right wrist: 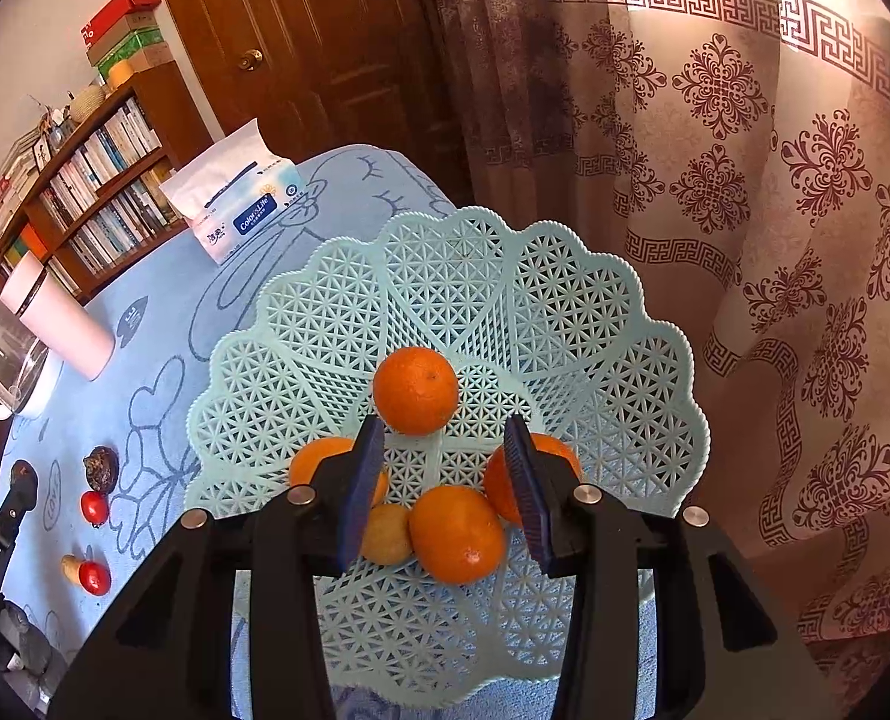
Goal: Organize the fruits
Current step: 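Carry the orange into the basket and open right while left holds the passion fruit, then carry the passion fruit into the basket and open the left gripper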
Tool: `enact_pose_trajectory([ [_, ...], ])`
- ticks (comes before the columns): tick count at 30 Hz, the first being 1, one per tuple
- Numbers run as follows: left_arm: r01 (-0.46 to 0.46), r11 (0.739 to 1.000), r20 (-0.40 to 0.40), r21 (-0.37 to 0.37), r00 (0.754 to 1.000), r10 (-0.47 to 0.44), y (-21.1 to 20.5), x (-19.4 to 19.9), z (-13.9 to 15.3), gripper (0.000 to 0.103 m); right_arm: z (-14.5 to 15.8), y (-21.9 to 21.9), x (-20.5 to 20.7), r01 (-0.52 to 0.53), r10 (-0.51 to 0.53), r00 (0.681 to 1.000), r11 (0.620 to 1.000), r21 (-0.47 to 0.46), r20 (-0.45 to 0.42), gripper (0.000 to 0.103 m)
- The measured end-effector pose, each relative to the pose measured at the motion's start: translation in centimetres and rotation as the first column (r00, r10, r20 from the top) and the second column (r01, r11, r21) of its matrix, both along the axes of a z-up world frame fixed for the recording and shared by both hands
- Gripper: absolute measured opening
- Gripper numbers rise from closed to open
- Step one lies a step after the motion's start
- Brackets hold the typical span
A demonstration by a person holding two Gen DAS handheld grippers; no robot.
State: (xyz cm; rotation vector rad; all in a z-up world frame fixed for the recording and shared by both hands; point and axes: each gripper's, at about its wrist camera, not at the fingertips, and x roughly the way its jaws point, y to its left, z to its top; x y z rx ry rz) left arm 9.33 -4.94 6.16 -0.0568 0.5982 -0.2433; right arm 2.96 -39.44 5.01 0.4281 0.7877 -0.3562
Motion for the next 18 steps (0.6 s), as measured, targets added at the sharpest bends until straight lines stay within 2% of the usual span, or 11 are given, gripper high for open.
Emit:
enact_pose_trajectory([
  [5,0.001,1.000,0.000,0.001,1.000,-0.001,0.0,0.0,0.0,0.043,0.2,0.3,-0.5,-0.004,0.004,1.000,1.000,-0.008,0.008,0.043],
  [12,0.009,1.000,0.004,0.006,1.000,-0.009,-0.5,-0.2,0.1,0.043,1.2,1.9,-1.7,-0.028,0.031,0.999,0.996,-0.084,0.031,0.045],
  [13,0.011,1.000,0.004,0.007,1.000,-0.011,-0.6,-0.2,0.1,0.043,1.5,2.1,-1.8,-0.032,0.035,0.999,0.995,-0.093,0.036,0.047],
  [14,0.013,1.000,0.004,0.009,1.000,-0.013,-0.7,-0.2,0.1,0.043,1.6,2.3,-2.0,-0.034,0.038,0.998,0.994,-0.102,0.043,0.056],
  [15,0.016,1.000,0.005,0.010,1.000,-0.016,-0.8,-0.2,0.1,0.043,1.8,2.5,-2.2,-0.033,0.039,0.998,0.993,-0.112,0.052,0.061],
  [18,0.026,1.000,0.009,0.016,1.000,-0.026,-1.0,-0.5,0.1,0.043,2.2,3.1,-2.6,-0.041,0.050,0.997,0.989,-0.143,0.059,0.061],
])
